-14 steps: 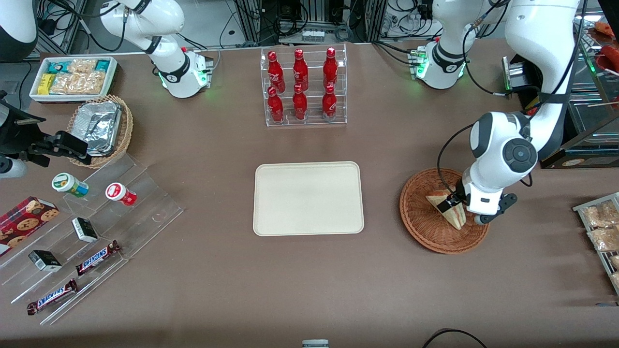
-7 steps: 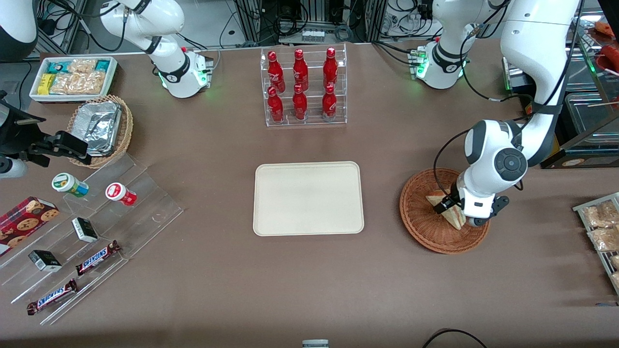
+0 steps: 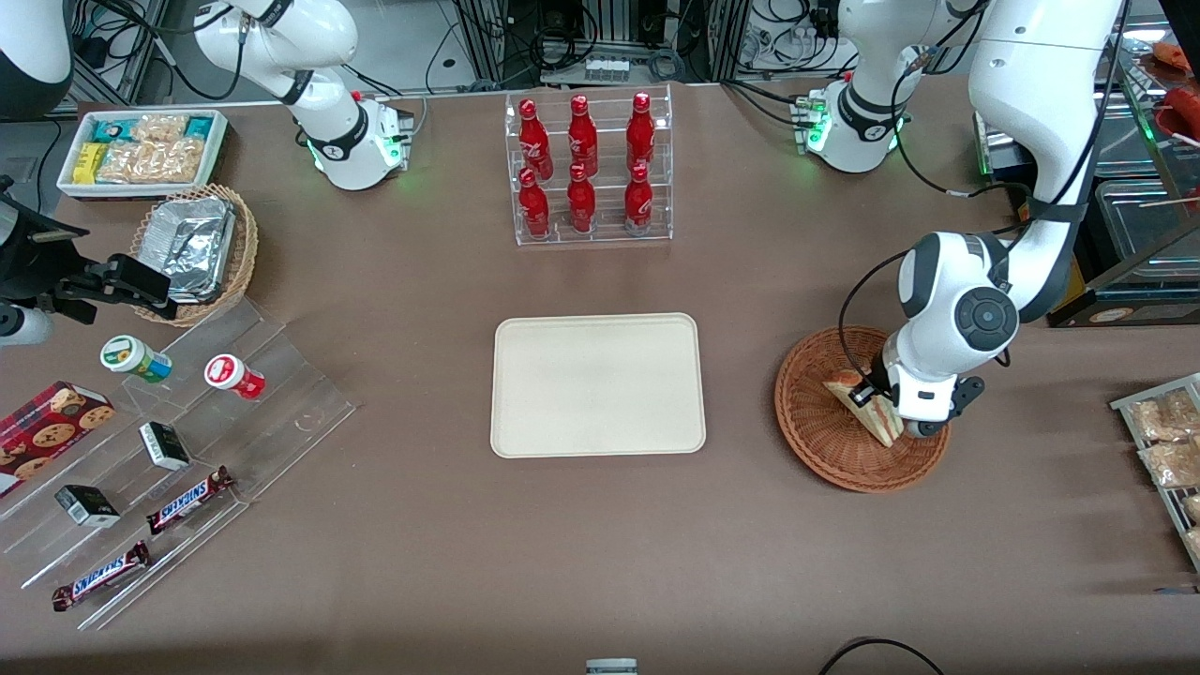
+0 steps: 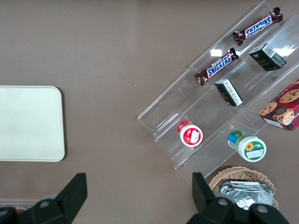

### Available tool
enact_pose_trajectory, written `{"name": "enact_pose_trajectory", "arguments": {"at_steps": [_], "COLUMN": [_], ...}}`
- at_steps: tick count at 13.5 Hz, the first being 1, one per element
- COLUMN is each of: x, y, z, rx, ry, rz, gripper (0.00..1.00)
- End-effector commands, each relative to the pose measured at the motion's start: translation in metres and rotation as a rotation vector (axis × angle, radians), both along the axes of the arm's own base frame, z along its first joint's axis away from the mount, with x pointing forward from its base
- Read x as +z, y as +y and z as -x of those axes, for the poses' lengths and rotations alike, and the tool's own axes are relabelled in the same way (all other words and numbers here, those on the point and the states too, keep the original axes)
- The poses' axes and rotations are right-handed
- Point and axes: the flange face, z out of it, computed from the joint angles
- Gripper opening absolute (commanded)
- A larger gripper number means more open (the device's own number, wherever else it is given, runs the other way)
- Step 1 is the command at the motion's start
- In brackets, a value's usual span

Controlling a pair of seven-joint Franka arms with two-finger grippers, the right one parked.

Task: Place sandwich from basket to tray
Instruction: 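Lower the open left gripper onto the wrapped sandwich and close it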

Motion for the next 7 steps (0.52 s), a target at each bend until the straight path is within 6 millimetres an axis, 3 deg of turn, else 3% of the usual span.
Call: {"name": "enact_pose_trajectory", "arguments": {"at_steps": [1,5,7], "x": [0.023,0.055,0.069], "y": [-0.002,-0.001,-0.009], "z": [-0.004,-0.02,-0.022], "rx": [-0.042,-0.132,-0.192], "ry": [0.0,0.045,0.06], "rz": [-0.04,-0.099,-0.102], "gripper": [0.0,0.0,0.0]}}
